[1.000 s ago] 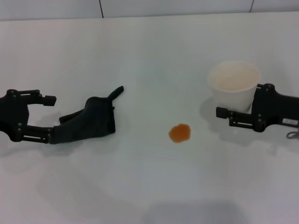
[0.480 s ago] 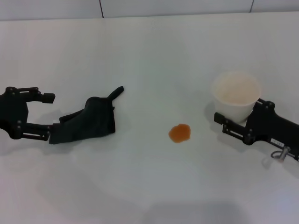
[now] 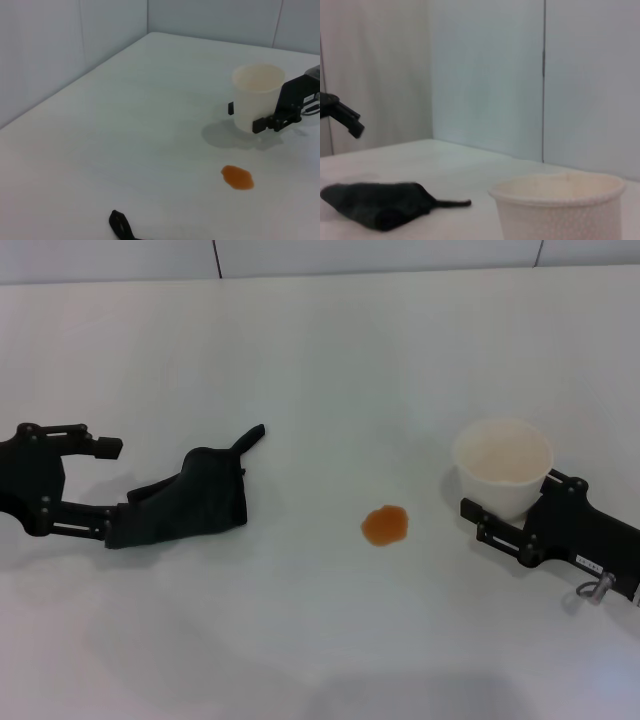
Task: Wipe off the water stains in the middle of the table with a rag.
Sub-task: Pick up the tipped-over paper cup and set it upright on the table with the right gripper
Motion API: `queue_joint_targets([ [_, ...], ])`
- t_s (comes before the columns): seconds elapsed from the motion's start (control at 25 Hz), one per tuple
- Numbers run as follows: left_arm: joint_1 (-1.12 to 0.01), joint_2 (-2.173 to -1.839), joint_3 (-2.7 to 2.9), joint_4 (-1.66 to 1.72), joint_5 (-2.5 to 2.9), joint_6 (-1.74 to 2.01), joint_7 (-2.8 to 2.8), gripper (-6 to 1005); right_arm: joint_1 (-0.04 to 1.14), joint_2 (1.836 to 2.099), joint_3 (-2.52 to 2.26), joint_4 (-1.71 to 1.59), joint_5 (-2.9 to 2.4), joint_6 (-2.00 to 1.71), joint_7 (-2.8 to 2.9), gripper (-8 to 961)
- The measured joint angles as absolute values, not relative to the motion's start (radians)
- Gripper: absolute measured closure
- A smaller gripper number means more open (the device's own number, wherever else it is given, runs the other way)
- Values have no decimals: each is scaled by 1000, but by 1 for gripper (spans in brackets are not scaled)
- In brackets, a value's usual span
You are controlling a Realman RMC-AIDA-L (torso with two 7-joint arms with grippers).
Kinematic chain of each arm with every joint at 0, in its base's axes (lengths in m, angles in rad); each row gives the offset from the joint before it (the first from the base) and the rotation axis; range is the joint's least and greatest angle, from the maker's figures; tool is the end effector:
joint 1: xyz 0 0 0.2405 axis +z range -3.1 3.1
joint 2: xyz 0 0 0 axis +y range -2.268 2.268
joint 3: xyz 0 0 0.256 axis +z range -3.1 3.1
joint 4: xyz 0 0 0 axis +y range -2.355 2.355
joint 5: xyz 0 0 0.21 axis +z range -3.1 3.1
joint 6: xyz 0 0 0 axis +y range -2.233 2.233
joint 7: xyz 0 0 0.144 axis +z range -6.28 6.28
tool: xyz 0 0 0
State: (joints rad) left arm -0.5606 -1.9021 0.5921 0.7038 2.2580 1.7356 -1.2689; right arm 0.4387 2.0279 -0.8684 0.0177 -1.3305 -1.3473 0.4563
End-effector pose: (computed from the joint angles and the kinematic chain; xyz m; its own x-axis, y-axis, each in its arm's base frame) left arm -0.2967 0.3280 0.0748 0.9426 0.2260 0.2459 0.2749 -0.9432 -0.1867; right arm 0.3240 0.2739 -0.0560 0.7878 -0.1072 -0.6065 -0.4844 -0.7161 -0.5026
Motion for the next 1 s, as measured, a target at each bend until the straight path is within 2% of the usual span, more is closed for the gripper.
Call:
queue_joint_targets([
  [0.88,-563,-1906,592,704,2256,1718,-1246,144,442,2028,-830,48,-1332,-1276,454,249],
  [1.0,-563,-1906,592,704,2255,1717,-1243,144,442,2028,-830,48,-1332,-1276,455,164],
])
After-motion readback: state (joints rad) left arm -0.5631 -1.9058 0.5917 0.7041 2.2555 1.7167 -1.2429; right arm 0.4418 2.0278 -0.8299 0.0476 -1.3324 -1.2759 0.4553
